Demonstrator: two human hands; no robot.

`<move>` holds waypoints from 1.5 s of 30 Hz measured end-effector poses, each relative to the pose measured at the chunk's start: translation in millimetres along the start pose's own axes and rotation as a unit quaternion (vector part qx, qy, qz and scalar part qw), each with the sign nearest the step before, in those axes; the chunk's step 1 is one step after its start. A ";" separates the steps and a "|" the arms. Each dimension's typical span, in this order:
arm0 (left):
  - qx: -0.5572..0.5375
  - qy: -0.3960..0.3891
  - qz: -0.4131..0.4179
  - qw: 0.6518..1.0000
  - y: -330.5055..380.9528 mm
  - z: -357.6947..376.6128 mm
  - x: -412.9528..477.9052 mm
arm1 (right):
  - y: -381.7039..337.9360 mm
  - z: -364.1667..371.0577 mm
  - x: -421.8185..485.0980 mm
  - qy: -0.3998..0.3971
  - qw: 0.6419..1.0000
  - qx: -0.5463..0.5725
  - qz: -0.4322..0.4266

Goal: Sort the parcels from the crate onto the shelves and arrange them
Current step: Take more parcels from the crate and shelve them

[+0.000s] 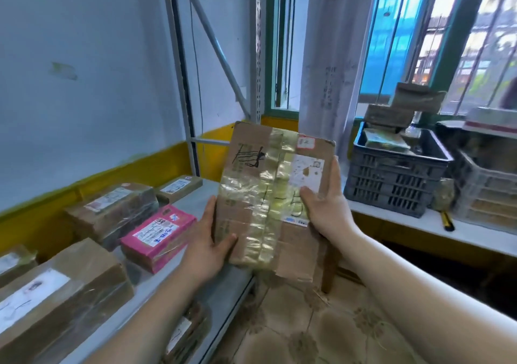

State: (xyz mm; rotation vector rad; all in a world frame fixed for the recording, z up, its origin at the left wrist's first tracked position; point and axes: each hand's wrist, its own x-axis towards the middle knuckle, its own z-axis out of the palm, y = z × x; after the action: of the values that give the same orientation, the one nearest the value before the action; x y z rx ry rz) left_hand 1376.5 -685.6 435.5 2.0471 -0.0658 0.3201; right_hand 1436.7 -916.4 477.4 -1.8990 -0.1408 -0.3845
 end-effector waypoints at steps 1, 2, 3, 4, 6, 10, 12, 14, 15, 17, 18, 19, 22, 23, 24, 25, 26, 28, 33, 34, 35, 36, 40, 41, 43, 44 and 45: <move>-0.004 -0.008 0.000 1.000 -2.2 6.7 12.7 | 7.3 0.8 10.2 0.008 1.000 -0.003 0.002; -0.006 -0.014 0.000 1.000 -2.7 13.3 23.7 | 14.7 1.4 20.2 0.014 1.000 -0.006 0.006; -0.008 -0.017 0.001 1.000 -3.9 20.2 34.9 | 23.2 2.2 31.4 0.019 1.000 -0.012 0.007; -0.004 -0.018 0.004 1.000 -4.9 26.9 46.1 | 31.2 2.5 42.4 0.023 1.000 -0.019 0.008; 0.005 -0.018 0.003 1.000 -8.6 40.7 69.5 | 46.3 3.3 66.8 0.026 0.999 -0.032 0.007; 0.013 0.001 -0.006 1.000 -13.4 68.3 111.8 | 72.7 4.2 119.6 0.008 0.997 -0.071 -0.006; 0.011 0.015 -0.017 1.000 -14.8 82.2 132.7 | 85.3 4.4 149.4 -0.010 0.997 -0.082 -0.012; 0.011 0.030 -0.033 0.999 -16.4 94.0 153.2 | 95.8 5.2 178.3 -0.039 0.995 -0.084 -0.019; 0.010 0.038 -0.042 0.998 -17.8 100.6 166.3 | 102.2 6.7 196.1 -0.054 0.994 -0.086 -0.027; 0.008 0.045 -0.058 0.997 -17.6 104.2 180.0 | 108.0 11.0 218.9 -0.077 0.992 -0.089 -0.037; 0.009 0.054 -0.071 0.996 -18.6 106.4 187.8 | 112.0 14.6 232.7 -0.094 0.991 -0.084 -0.041; 0.009 0.066 -0.085 0.994 -23.2 107.1 195.1 | 115.0 20.3 245.3 -0.112 0.989 -0.080 -0.046; 0.002 0.092 -0.127 0.988 -39.7 96.1 208.8 | 117.3 49.3 275.3 -0.162 0.982 -0.072 -0.059; -0.004 0.102 -0.143 0.984 -47.4 89.3 212.6 | 117.6 62.8 282.9 -0.179 0.979 -0.069 -0.064; -0.011 0.112 -0.160 0.981 -53.2 82.3 216.3 | 117.7 77.2 289.6 -0.197 0.976 -0.066 -0.067; -0.014 0.121 -0.175 0.977 -60.3 75.5 220.4 | 117.8 92.2 296.1 -0.215 0.972 -0.062 -0.071; -0.012 0.131 -0.186 0.974 -67.8 68.5 225.0 | 118.3 108.1 302.6 -0.231 0.968 -0.060 -0.075; -0.001 0.156 -0.198 0.968 -84.1 54.4 234.0 | 118.2 140.2 314.8 -0.259 0.961 -0.062 -0.079; 0.014 0.191 -0.228 0.955 -126.0 21.8 260.9 | 117.2 212.2 344.4 -0.315 0.944 -0.074 -0.070; 0.012 0.191 -0.234 0.953 -131.1 17.8 266.6 | 117.5 223.8 350.1 -0.325 0.940 -0.078 -0.066; 0.012 0.193 -0.238 0.952 -135.6 14.5 272.3 | 118.6 234.3 355.8 -0.332 0.938 -0.080 -0.065; 0.014 0.193 -0.241 0.951 -139.1 12.0 277.4 | 120.8 244.2 361.2 -0.338 0.935 -0.082 -0.066; 0.013 0.192 -0.279 0.941 -155.6 5.6 287.2 | 130.0 275.5 376.1 -0.370 0.922 -0.098 -0.056; 0.016 0.192 -0.293 0.937 -158.9 5.2 287.7 | 132.3 282.1 378.7 -0.381 0.917 -0.101 -0.055; 0.038 0.196 -0.316 0.928 -164.6 6.8 290.0 | 138.2 295.7 385.1 -0.404 0.907 -0.110 -0.056; 0.051 0.197 -0.327 0.923 -166.3 9.3 291.4 | 142.2 302.6 388.5 -0.415 0.901 -0.113 -0.054; 0.061 0.200 -0.338 0.918 -168.1 12.8 293.9 | 146.6 308.6 392.2 -0.425 0.896 -0.117 -0.050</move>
State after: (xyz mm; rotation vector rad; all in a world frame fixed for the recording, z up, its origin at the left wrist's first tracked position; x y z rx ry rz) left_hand 1692.6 -590.1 360.0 1.9491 0.9131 0.2988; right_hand 1906.9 -715.9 381.1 -2.1883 -0.8051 0.4133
